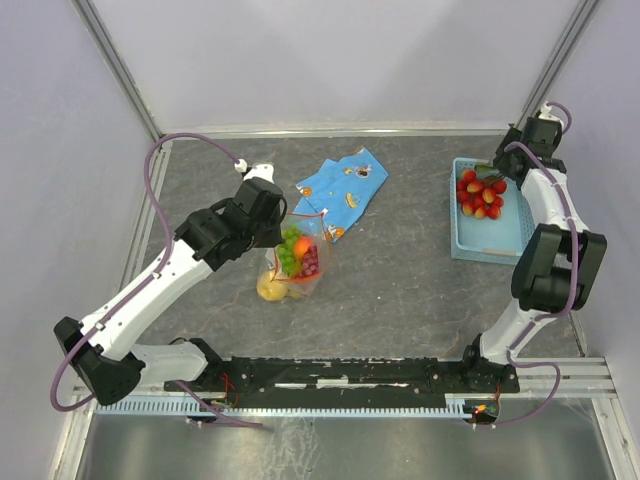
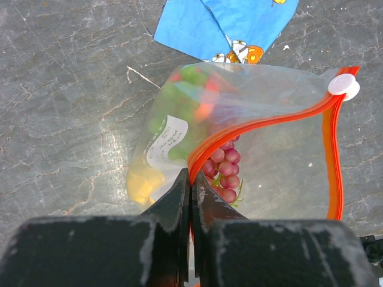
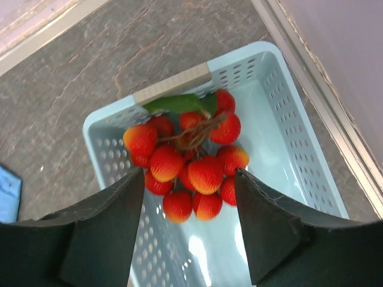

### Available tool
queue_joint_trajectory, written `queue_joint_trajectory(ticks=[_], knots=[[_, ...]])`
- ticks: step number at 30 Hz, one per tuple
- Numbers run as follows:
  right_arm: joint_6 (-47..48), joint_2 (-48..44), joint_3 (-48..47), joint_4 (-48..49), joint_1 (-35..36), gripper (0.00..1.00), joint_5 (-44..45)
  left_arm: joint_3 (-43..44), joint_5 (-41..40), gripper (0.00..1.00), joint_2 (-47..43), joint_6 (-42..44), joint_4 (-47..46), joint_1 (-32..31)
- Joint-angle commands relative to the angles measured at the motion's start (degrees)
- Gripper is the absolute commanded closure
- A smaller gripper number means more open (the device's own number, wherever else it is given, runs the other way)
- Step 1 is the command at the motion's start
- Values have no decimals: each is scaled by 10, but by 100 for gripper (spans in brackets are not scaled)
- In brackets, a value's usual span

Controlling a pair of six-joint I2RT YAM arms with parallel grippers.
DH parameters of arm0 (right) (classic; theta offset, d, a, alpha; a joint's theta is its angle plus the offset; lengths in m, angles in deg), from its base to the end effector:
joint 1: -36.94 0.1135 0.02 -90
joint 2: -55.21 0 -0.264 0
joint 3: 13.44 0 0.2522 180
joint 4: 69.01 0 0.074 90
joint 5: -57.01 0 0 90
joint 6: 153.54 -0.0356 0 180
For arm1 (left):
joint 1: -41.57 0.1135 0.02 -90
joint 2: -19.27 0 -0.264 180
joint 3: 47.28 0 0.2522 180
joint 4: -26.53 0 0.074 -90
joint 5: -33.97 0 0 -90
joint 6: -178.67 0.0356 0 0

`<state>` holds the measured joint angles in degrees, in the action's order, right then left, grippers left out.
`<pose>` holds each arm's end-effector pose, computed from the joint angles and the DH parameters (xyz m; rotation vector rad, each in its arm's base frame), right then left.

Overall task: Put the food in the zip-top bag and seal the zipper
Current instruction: Pick up the fake fruit from the bin.

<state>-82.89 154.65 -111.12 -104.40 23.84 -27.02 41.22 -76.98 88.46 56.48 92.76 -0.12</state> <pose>0.3913 -0.0949 0.3001 0.6740 2.1106 -0.0553 0.1858 -0.1484 0.3653 0.0234 2.3305 -0.2079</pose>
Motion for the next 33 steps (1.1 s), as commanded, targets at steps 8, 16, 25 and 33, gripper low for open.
queue_joint_trajectory(ticks=[8, 16, 25, 33], knots=[[-62, 110, -3, 173, -22, 37, 44, 17, -22, 97, 17, 7, -16, 4], [-72, 181, -37, 179, -23, 48, 33, 17, -25, 97, 25, 3, -11, 6], [-46, 175, -39, 180, -25, 82, 12, 16, -29, 97, 26, -6, -12, 7], [17, 89, -21, 140, -24, 98, -12, 15, -31, 97, 20, -4, -18, 7]])
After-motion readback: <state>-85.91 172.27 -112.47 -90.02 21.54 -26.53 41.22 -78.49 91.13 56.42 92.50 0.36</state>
